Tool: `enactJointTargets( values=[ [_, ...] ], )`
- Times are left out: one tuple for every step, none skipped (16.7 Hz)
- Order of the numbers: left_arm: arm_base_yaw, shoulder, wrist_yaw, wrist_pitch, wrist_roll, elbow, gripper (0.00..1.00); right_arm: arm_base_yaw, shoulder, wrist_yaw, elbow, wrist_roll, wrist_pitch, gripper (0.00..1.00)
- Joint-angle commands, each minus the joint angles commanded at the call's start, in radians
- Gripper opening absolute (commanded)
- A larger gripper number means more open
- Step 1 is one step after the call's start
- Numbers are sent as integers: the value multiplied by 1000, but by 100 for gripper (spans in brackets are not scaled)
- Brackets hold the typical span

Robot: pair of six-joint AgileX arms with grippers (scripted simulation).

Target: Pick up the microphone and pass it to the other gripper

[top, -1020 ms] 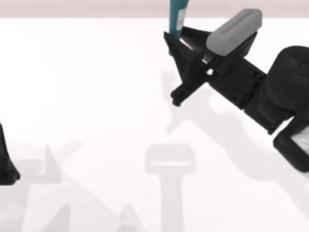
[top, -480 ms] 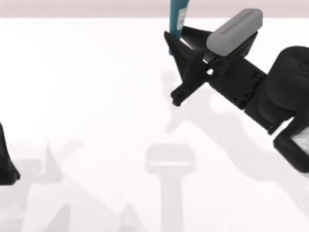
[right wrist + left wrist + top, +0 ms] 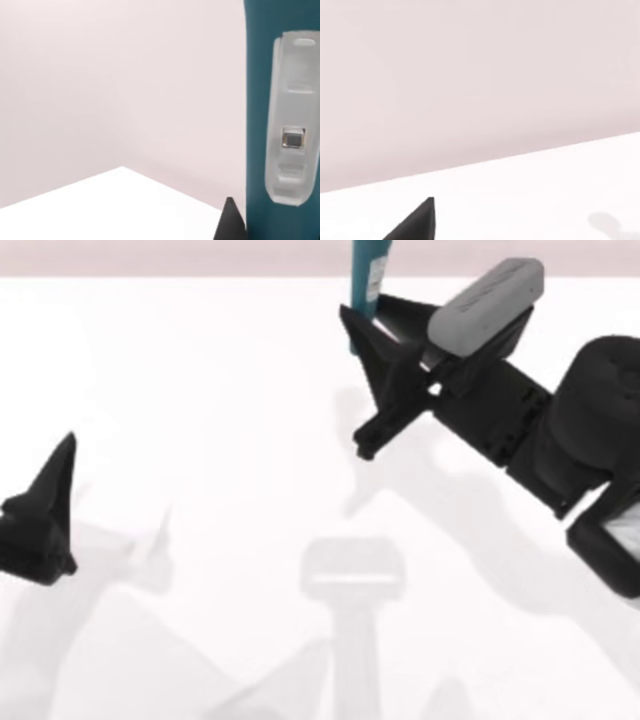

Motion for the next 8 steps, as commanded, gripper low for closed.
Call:
enactJointTargets(
  values=[
    [-18,86,49,27,7,47,100,0,0,0,0,0,0,0],
    [-37,174,99,54,14,94,100,0,0,0,0,0,0,0],
    [-56,262,149,81,21,141,100,0,0,0,0,0,0,0],
    [-74,347,198,107,27,187,100,0,0,0,0,0,0,0],
    [-92,425,246,133,33,232,100,0,0,0,0,0,0,0],
    [-110,497,292,158,39,275,100,0,0,0,0,0,0,0],
    [-126,564,335,181,44,316,100,0,0,0,0,0,0,0],
    [-142,627,376,204,49,355,100,0,0,0,0,0,0,0]
  ],
)
